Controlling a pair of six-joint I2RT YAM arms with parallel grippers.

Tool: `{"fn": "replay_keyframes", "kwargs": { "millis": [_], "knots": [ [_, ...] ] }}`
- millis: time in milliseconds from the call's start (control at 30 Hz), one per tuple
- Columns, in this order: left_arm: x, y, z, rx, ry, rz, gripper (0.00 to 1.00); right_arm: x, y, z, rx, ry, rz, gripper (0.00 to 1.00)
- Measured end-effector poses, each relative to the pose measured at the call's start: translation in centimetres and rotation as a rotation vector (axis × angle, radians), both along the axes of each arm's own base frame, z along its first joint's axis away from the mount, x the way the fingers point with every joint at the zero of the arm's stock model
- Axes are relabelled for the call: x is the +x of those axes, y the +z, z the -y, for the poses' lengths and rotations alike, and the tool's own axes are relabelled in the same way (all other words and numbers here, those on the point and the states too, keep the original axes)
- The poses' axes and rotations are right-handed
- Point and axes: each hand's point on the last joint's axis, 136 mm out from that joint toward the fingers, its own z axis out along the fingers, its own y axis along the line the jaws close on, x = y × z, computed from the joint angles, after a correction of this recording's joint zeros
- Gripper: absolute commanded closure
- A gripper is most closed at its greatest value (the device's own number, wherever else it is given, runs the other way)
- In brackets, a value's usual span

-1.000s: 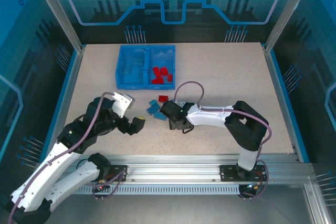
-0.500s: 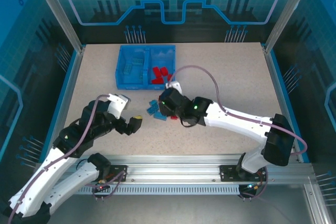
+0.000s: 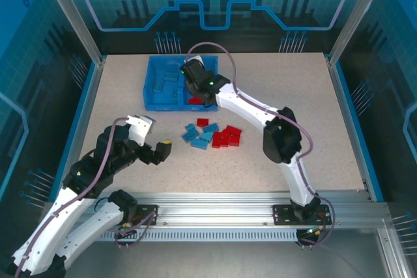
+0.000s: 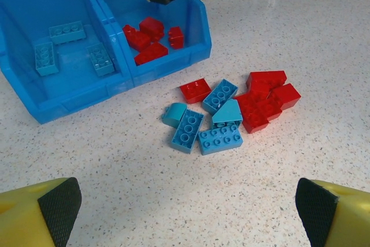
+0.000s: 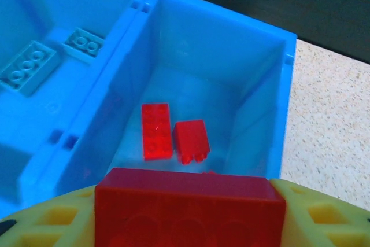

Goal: Sort the legos into containers by color

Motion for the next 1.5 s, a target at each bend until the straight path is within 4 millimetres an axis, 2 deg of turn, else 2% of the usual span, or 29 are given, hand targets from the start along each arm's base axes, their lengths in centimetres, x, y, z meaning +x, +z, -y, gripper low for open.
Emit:
{"fn": "replay_keyframes", "kwargs": {
  "millis": [67, 167, 333, 433, 567, 633, 733, 833, 900, 967, 1033, 1067, 1133, 1200, 1300, 1367, 1500],
  "knots": [
    [0.1, 0.0, -0.1, -0.003, 0.007, 0.001, 0.01, 1.6, -1.7, -0.2, -0.021, -0.006, -0.011, 0.45],
    [0.2, -0.3, -0.2, -0.004, 0.012, -0.007, 0.01, 3.1, -4.2, -0.2, -0.049, -0.014, -0.044, 0.33],
    [0.3, -0.6, -0.2, -0.007, 0.017, -0.022, 0.01, 5.0, -5.9, -0.1, -0.060, -0.020, -0.077, 0.22],
    [0.5, -0.9, -0.1, -0.006, 0.020, -0.039, 0.01, 5.3, -5.3, 0.4, -0.063, -0.018, -0.081, 0.18],
    [0.8, -1.5, 0.0, 0.003, 0.026, -0.065, 0.01, 4.9, -3.8, 0.3, -0.047, 0.001, -0.083, 0.17],
    [1.0, -1.8, 0.0, 0.010, 0.027, -0.078, 0.01, 4.3, -2.7, 0.4, -0.036, 0.012, -0.088, 0.18],
    [1.2, -2.5, 0.1, 0.024, 0.028, -0.106, 0.01, 2.6, 0.2, 1.3, -0.023, 0.024, -0.086, 0.17],
    [1.6, -3.2, 0.3, 0.031, 0.033, -0.138, 0.01, -1.0, 4.2, 2.8, 0.010, 0.061, -0.086, 0.13],
    [1.6, -3.7, 0.8, 0.005, 0.034, -0.176, 0.01, -4.3, 7.5, 3.9, 0.062, 0.110, -0.072, 0.09],
    [1.7, -4.0, 1.5, -0.040, 0.041, -0.219, 0.01, -8.1, 11.2, 5.1, 0.139, 0.163, -0.038, 0.05],
    [1.9, -4.2, 3.0, -0.101, 0.046, -0.262, 0.01, -12.0, 13.0, 6.4, 0.211, 0.222, -0.026, 0.00],
    [1.9, -4.4, 3.8, -0.129, 0.047, -0.290, 0.01, -15.1, 13.6, 7.8, 0.255, 0.257, -0.027, 0.00],
    [1.9, -5.3, 5.5, -0.166, 0.056, -0.352, 0.01, -19.1, 14.1, 9.5, 0.328, 0.305, -0.029, 0.00],
    [1.9, -6.5, 6.9, -0.207, 0.108, -0.421, 0.01, -22.5, 13.5, 10.9, 0.408, 0.345, -0.036, 0.00],
    [2.2, -9.1, 8.4, -0.281, 0.233, -0.530, 0.01, -26.1, 10.3, 12.8, 0.482, 0.355, -0.096, 0.00],
    [2.2, -11.8, 8.8, -0.295, 0.319, -0.607, 0.02, -27.5, 8.4, 13.6, 0.501, 0.344, -0.140, 0.00],
    [2.7, -16.3, 9.2, -0.232, 0.446, -0.695, 0.01, -28.5, 6.9, 14.5, 0.520, 0.312, -0.172, 0.00]
  ]
}}
